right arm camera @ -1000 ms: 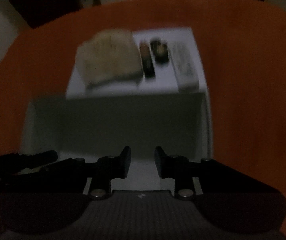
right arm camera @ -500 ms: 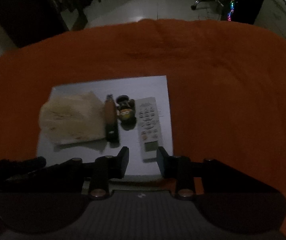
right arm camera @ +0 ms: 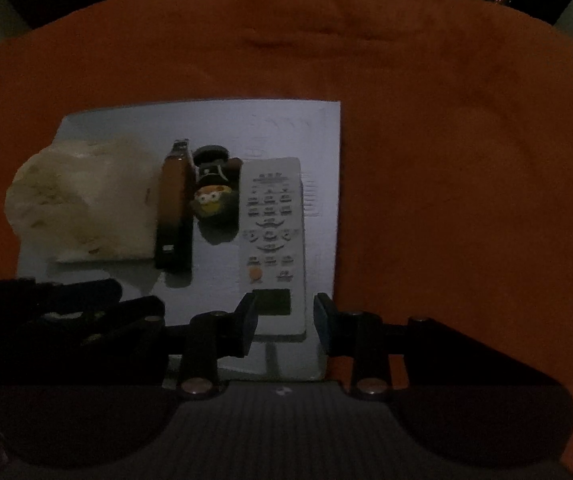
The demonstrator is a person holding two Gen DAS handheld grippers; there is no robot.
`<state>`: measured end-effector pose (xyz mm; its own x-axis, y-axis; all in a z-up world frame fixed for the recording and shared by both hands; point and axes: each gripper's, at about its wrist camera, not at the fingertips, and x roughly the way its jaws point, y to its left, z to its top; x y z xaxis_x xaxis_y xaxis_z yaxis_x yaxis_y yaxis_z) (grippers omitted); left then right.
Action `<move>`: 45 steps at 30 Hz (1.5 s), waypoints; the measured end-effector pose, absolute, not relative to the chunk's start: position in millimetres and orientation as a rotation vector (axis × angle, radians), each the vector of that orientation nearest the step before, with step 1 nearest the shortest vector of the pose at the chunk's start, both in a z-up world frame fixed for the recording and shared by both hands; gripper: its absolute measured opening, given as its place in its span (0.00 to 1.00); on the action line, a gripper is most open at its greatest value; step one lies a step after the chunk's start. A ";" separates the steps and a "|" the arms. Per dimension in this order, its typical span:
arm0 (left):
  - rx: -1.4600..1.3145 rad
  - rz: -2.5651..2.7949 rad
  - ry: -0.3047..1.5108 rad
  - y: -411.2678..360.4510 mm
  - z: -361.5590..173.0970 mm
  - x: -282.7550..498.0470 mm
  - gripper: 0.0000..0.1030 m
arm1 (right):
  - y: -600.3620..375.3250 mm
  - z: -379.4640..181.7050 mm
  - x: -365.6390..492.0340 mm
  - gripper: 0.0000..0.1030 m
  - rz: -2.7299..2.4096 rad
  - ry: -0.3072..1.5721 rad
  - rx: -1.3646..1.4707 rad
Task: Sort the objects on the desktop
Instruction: 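Grasp the brown bottle with the left tool while the right grasps the white remote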
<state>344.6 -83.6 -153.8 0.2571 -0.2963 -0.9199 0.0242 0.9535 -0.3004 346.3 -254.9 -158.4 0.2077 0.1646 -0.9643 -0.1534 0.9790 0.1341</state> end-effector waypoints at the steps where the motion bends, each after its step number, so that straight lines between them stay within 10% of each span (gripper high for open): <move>1: -0.245 -0.211 1.304 -84.9 -158.2 349.5 0.35 | -257.7 -161.2 347.8 0.33 0.224 1.346 0.015; 23: -0.215 -0.129 1.327 -82.2 -188.4 386.7 0.21 | -228.9 -189.8 367.5 0.38 0.275 1.382 -0.029; 29: -0.183 -0.142 1.346 -61.6 -181.4 372.3 0.21 | -220.2 -194.1 369.2 0.68 0.224 1.395 -0.035; 45: -0.145 -0.127 1.338 -39.9 -181.4 367.8 0.25 | -207.5 -200.4 378.0 0.49 0.153 1.376 -0.092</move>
